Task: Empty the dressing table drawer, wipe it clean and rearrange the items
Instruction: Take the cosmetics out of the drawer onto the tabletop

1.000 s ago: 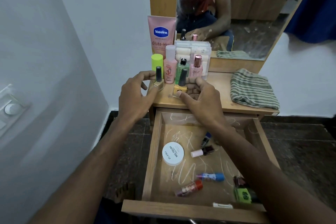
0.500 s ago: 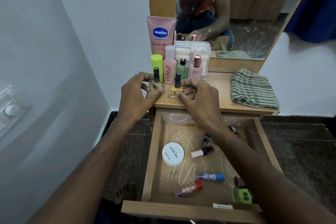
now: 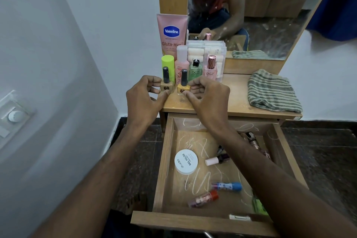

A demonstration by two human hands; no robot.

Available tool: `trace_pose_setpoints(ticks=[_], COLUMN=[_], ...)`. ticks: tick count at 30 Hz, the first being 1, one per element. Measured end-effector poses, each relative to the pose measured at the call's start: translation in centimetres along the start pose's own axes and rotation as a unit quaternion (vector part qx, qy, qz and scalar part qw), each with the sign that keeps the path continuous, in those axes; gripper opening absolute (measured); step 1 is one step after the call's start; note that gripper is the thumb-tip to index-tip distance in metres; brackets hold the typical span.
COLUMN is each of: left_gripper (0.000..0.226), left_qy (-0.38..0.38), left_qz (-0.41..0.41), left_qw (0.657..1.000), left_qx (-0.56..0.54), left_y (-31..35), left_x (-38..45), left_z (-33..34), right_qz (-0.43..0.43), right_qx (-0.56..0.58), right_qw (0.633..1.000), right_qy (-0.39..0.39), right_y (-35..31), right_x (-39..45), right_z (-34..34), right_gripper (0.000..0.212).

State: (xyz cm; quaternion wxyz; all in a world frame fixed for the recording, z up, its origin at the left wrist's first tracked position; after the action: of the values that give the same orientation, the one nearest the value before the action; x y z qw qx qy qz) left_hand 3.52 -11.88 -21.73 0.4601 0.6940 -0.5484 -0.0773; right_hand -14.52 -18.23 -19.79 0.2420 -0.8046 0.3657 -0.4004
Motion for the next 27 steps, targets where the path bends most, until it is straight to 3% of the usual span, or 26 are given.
trace_pose_setpoints(ticks=[16, 23, 27], left_gripper=[0.042, 0.044, 0.032], left_qy=[0.02, 0.025, 0.097], left_qz=[-0.028, -0.032, 0.055], left_qw=[0.999, 0.999, 0.992], left_qx=[0.006, 0.01, 0.052], left_y=[0.8, 0.9, 2.1], left_x=[-0.2, -0.5, -1.5], left_z=[0.6, 0.7, 0.3], right_qz=[-0.023, -0.032, -0.089], right_qx=[-0.028, -0.03, -0.013], right_qw=[0.999, 0.998, 0.992], right_qy=[0.013, -0.038, -0.09], right_y=[0.8, 0.9, 0.3], right_x=[-0.1, 0.1, -0.7], right_z=[0.7, 0.2, -3.0], right_gripper=[0.018, 0.012, 0.01])
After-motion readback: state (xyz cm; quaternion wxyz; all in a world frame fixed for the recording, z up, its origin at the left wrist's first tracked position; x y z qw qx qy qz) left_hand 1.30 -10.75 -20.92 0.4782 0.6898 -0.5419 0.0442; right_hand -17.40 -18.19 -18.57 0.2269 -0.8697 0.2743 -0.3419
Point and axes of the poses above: each hand's wrist, its own x-axis towards the middle knuckle, its own z-axis out of the palm, y = z × x, the point moved 1 cm from there along x, towards the middle knuckle, and after that the axes turned 12 degrees about -y, right-handed, at the moved point
